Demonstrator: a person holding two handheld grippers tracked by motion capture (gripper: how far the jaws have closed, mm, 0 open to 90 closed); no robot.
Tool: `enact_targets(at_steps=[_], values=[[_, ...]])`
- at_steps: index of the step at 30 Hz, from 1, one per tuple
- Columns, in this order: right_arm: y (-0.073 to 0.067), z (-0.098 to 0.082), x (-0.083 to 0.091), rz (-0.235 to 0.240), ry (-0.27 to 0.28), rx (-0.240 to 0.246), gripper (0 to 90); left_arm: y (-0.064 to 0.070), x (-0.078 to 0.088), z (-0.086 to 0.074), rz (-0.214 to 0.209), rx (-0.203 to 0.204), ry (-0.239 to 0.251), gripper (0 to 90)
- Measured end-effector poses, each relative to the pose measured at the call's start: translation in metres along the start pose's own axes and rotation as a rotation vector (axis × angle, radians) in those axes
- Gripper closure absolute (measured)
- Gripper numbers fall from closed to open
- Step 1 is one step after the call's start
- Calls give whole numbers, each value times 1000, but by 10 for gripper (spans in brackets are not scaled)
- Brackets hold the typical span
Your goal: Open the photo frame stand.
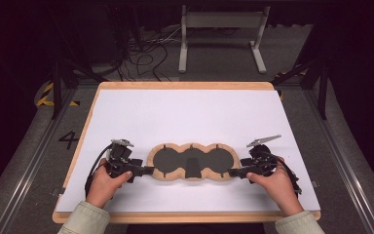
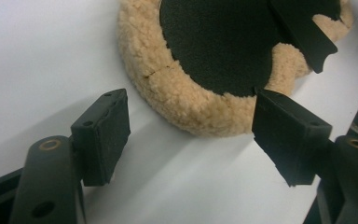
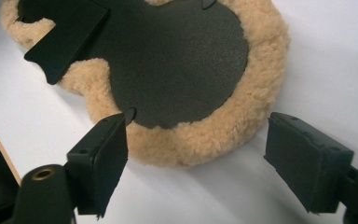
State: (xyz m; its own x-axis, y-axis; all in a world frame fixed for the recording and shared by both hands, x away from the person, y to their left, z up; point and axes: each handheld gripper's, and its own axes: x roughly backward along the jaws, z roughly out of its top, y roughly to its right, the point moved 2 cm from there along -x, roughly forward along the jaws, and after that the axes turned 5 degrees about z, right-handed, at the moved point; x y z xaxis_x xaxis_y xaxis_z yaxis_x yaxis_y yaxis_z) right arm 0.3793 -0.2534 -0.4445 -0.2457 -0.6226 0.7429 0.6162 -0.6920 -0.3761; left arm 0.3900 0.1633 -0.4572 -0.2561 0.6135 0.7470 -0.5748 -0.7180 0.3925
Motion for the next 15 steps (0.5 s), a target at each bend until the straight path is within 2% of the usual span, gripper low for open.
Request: enact_targets(at_steps=[2,8,15], values=[[1,0,-2,3,-4,-13,196,-1,-3,0,-5,4,-2,272],[2,1,-9,22,-12,-22,195,5,-15,3,-11,-21,-29,260],[2,0,-11,36,-21,-38,195,8,-17,4,-11,-21,-28,242]])
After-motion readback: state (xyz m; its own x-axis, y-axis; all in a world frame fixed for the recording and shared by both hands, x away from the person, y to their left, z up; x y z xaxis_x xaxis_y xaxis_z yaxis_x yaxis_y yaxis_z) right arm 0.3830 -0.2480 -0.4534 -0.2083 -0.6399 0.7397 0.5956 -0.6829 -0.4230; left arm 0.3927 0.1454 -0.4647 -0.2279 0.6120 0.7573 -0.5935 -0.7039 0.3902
